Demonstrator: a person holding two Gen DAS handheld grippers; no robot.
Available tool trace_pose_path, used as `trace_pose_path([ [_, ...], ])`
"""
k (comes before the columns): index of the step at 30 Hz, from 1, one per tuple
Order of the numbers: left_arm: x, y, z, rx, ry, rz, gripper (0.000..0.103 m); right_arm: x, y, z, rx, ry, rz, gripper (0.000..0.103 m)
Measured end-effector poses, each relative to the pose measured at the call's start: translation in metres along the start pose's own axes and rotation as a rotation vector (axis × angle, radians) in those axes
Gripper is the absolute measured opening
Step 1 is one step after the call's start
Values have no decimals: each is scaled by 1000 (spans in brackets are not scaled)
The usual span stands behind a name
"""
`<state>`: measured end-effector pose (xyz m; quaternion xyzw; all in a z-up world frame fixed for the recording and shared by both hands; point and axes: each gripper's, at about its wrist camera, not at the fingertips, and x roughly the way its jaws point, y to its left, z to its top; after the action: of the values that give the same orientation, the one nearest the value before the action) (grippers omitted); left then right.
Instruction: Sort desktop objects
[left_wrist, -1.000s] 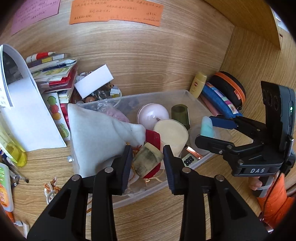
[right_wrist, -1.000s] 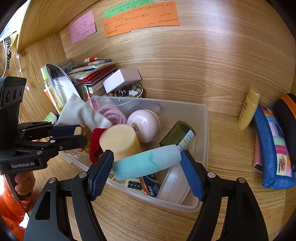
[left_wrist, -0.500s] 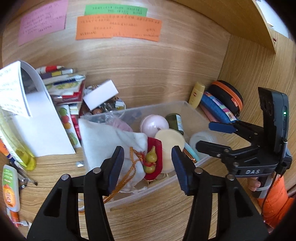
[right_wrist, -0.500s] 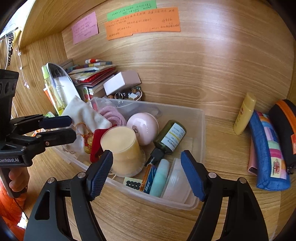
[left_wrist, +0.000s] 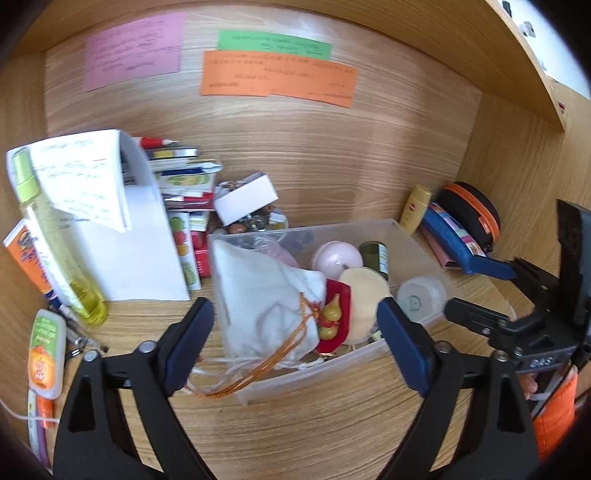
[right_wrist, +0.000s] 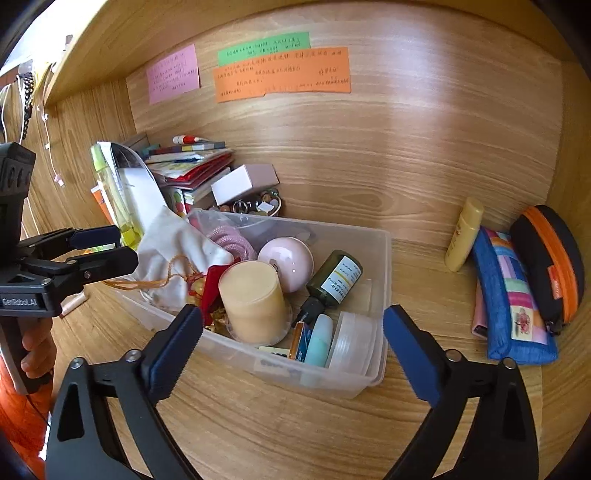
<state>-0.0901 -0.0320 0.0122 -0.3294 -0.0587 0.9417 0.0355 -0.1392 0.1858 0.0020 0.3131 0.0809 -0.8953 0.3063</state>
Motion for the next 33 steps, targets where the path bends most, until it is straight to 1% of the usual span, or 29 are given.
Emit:
trace_pose_path([
  [2, -4, 2, -2, -8, 8, 21, 92, -8, 4, -2, -12, -14, -17, 99],
  [5, -11, 2, -7, -9, -1, 75, 92, -22, 12, -5, -34, -44, -39, 101],
  [9, -22, -2, -16, 3, -16, 111, 92, -40, 21, -10, -48, -87, -56, 102],
  [13, -32, -7, -23, 6, -29, 113, 92, -54, 26, -15, -42, -114, -58, 102],
  [16, -38, -11, -27, 17, -41, 124, 92, -60, 30, -19, -39, -123, -66, 102],
  [19, -41, -17, -32, 28, -41, 119, 92, -65, 32, -24, -29, -127, -64, 102],
  [24, -45, -25, -41, 54, -54, 143, 92, -71, 38, -31, -29, -138, -102, 102],
  [33, -53, -29, -48, 58, -74, 123, 92, -80, 47, -41, -39, -146, -88, 103],
])
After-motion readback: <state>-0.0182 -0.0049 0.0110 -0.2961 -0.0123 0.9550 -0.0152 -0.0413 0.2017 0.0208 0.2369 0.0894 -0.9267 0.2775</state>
